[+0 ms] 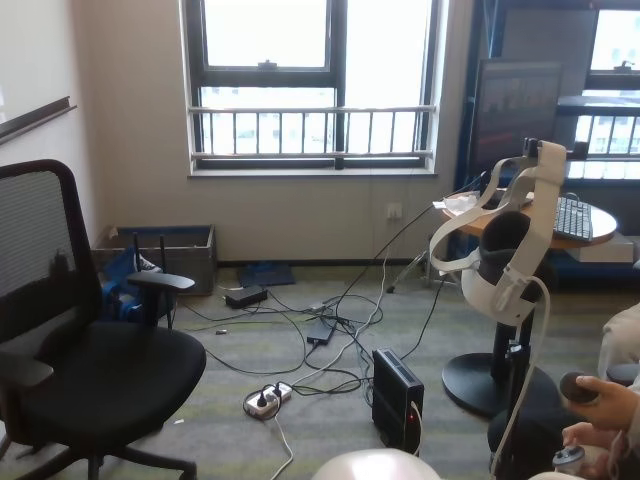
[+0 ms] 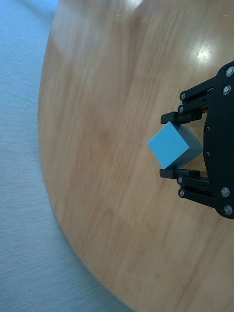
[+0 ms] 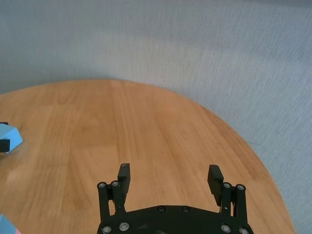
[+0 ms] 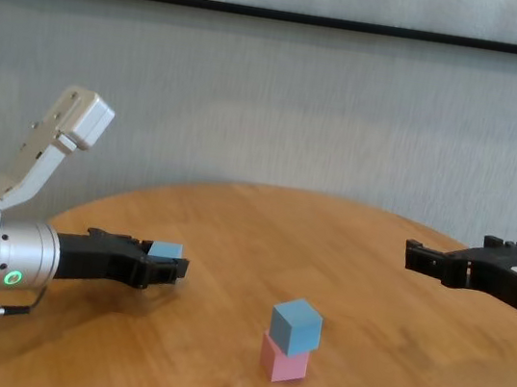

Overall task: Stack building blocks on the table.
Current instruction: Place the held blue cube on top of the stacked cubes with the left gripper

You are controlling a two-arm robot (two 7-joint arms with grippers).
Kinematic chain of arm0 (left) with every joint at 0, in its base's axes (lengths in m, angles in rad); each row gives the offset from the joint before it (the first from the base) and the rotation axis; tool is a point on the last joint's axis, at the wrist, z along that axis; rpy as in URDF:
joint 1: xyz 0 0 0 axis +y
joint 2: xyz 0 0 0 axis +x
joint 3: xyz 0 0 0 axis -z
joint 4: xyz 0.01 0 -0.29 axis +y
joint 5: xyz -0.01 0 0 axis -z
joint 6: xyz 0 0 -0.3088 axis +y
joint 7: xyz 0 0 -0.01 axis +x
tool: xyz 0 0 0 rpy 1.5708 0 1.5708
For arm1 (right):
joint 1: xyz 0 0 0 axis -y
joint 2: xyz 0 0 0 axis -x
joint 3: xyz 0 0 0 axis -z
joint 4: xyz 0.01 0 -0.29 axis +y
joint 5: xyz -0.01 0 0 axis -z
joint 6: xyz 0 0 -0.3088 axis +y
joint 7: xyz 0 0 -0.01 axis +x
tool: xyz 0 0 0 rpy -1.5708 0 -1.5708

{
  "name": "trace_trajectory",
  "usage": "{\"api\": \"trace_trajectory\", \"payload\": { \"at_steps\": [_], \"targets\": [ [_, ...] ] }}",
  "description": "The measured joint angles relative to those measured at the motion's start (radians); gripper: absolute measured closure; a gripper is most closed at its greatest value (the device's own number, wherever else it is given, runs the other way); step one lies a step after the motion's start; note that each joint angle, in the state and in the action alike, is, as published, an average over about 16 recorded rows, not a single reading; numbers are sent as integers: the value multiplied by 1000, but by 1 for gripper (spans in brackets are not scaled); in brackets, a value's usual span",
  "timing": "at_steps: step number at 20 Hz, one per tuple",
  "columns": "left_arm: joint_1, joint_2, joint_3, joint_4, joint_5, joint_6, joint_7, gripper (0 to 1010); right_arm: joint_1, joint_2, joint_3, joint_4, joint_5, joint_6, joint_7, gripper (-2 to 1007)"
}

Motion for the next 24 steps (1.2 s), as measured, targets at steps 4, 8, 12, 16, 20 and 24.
{"api": "trace_trajectory", "payload": {
  "at_steps": [4, 8, 12, 16, 20, 24],
  "targets": [
    [0, 0, 0, 0, 0, 0, 0, 450, 0, 0, 0, 0, 0, 0, 0, 0],
    [0, 0, 0, 0, 0, 0, 0, 450, 0, 0, 0, 0, 0, 0, 0, 0],
    [0, 0, 0, 0, 0, 0, 0, 450, 0, 0, 0, 0, 0, 0, 0, 0],
    [0, 0, 1, -1, -1, 0, 0, 450, 0, 0, 0, 0, 0, 0, 0, 0],
    [18, 9, 11, -35, -13, 12, 14, 450, 0, 0, 0, 0, 0, 0, 0, 0],
    [57, 29, 20, -104, -27, 33, 33, 450, 0, 0, 0, 0, 0, 0, 0, 0]
  ]
}}
